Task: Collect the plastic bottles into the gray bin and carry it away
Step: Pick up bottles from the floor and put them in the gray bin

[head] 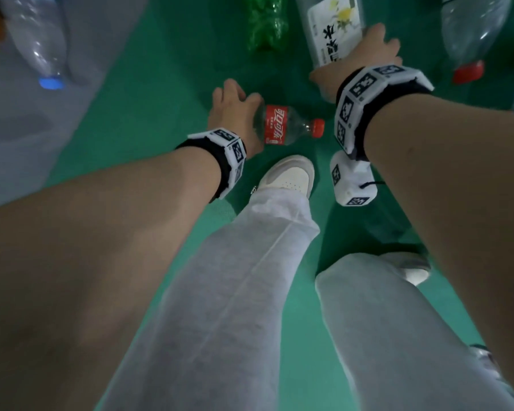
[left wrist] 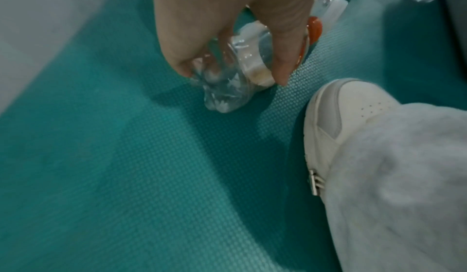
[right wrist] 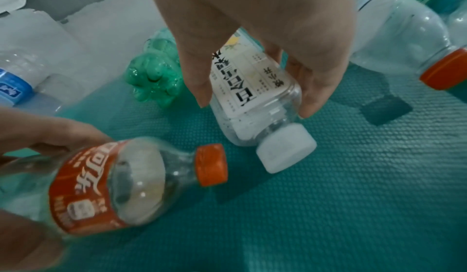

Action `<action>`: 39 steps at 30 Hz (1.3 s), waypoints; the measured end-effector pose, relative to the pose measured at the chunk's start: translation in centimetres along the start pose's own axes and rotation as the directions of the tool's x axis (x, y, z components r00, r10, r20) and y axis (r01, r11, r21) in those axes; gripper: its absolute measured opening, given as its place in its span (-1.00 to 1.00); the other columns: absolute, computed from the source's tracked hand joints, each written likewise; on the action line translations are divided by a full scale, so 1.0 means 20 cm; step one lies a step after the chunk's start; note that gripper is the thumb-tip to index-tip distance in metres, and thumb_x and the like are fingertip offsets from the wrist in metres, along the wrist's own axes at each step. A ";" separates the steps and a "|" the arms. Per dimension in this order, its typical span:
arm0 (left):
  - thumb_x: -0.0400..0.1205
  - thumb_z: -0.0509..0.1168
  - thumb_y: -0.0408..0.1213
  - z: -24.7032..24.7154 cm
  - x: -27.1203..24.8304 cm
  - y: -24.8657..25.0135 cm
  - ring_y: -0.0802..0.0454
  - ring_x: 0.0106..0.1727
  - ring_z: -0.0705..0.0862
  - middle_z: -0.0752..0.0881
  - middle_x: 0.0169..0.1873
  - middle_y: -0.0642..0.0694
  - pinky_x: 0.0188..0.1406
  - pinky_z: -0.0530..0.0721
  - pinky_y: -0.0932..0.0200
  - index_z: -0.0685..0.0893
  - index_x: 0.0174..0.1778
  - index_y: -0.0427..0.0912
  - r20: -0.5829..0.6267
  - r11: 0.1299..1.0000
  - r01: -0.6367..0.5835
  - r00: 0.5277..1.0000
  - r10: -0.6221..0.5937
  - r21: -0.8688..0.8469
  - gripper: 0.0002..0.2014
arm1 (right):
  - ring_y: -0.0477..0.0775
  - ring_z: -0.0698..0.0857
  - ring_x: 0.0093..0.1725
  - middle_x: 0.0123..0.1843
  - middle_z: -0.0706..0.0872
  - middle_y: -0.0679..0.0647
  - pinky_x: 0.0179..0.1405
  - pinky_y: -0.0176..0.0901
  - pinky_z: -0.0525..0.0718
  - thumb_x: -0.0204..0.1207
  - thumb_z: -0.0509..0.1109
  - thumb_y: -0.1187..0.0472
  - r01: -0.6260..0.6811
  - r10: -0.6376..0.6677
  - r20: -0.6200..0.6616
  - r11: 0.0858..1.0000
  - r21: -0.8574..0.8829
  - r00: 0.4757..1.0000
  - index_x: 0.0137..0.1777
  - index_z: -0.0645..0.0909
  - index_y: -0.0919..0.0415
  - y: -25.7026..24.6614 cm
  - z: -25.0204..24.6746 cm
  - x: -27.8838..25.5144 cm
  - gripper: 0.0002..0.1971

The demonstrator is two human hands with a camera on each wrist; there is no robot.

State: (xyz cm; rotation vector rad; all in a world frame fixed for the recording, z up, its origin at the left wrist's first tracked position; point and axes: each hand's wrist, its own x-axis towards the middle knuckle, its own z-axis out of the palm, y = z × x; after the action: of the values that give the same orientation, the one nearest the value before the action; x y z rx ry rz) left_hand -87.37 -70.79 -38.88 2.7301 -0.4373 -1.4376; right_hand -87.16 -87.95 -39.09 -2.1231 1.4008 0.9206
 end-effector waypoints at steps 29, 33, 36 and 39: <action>0.38 0.47 0.20 -0.66 -1.04 1.03 -0.05 0.00 0.70 0.72 0.03 -0.08 0.03 0.62 0.14 0.63 0.13 -0.15 0.022 0.958 -0.029 0.999 0.037 -0.285 -0.43 | 0.19 0.51 0.35 0.33 0.48 0.14 0.33 0.07 0.56 0.20 0.61 -0.09 -0.238 0.201 0.128 0.854 0.462 0.971 0.37 0.35 0.19 0.96 -1.02 -0.98 -0.20; 0.41 0.45 0.18 -0.60 -1.17 1.39 0.02 -0.05 0.68 0.70 -0.02 -0.03 -0.07 0.58 0.19 0.63 0.06 -0.13 0.016 0.940 -0.142 0.988 0.155 -0.309 -0.50 | 0.19 0.47 0.41 0.41 0.45 0.14 0.35 0.14 0.55 0.22 0.60 -0.09 -0.315 0.284 0.142 0.782 0.538 0.948 0.46 0.31 0.21 1.27 -1.15 -0.97 -0.13; 0.42 0.45 0.17 -0.49 -1.26 1.64 0.02 -0.04 0.70 0.72 -0.01 -0.03 -0.05 0.64 0.18 0.64 0.09 -0.15 0.054 0.930 -0.212 0.970 0.239 -0.300 -0.50 | 0.19 0.52 0.38 0.39 0.48 0.14 0.33 0.15 0.58 0.20 0.60 -0.12 -0.406 0.388 0.172 0.675 0.616 0.905 0.45 0.33 0.21 1.51 -1.21 -0.95 -0.12; 0.42 0.44 0.18 -0.35 -1.33 1.83 -0.01 -0.03 0.72 0.73 -0.03 -0.06 0.03 0.71 0.07 0.64 0.05 -0.17 0.086 0.925 -0.271 0.949 0.303 -0.267 -0.49 | 0.19 0.60 0.30 0.33 0.53 0.13 0.24 0.16 0.64 0.13 0.62 -0.18 -0.470 0.452 0.227 0.549 0.692 0.863 0.41 0.36 0.21 1.73 -1.22 -0.93 -0.09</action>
State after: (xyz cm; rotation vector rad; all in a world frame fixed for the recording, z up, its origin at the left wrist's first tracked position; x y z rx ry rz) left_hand -104.48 -99.90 -7.78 2.2758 -0.5865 -1.4751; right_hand -116.78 -106.13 -8.65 -1.1380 1.9489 0.3950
